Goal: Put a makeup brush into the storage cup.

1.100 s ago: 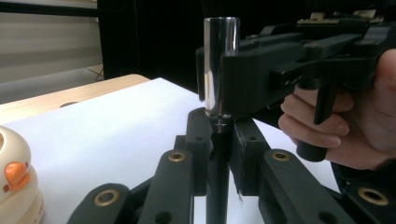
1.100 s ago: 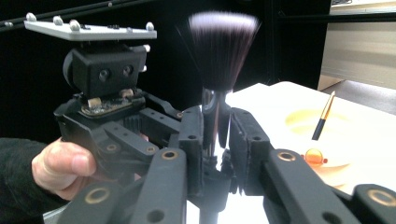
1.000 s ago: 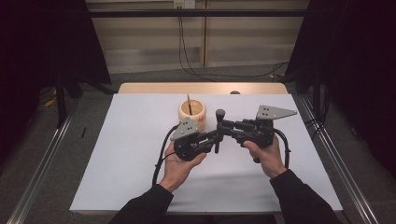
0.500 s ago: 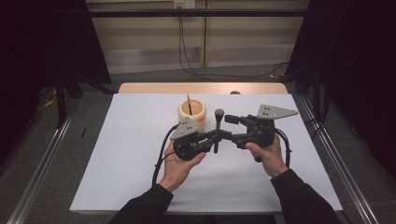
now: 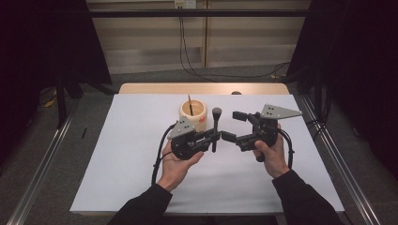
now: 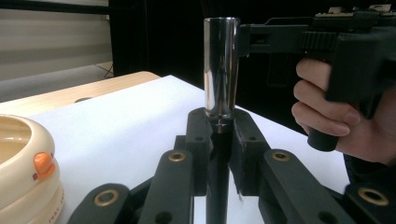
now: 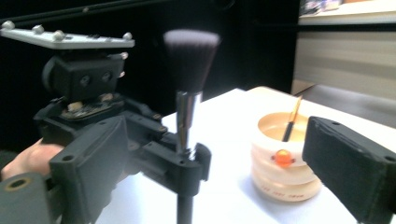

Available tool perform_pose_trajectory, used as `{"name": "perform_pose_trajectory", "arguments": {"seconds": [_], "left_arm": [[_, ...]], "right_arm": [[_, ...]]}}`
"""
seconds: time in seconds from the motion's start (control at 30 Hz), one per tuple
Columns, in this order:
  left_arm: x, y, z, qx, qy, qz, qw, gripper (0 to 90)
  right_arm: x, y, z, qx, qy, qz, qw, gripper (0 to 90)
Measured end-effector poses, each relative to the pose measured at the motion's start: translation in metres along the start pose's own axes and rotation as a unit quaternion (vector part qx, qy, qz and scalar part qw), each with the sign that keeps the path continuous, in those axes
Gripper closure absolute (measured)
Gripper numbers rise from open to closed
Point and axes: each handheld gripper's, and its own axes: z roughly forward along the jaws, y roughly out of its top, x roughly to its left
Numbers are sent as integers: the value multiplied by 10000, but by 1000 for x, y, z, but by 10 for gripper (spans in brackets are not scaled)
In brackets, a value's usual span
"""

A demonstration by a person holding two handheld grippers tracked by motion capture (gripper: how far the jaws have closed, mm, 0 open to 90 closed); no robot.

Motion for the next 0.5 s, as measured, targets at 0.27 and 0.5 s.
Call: {"name": "perform_pose_trajectory", "arguments": {"seconds": [0.27,0.5], "left_arm": [[7,4,-7,-34,140,-1,9999,795],[11,6,-14,-28,246,29,9997,795]], "right_arm": [[2,-3,-1,-41,-298,-75,9995,69],[0,-9,-1,-6,-808,-273,9964,30]]}}
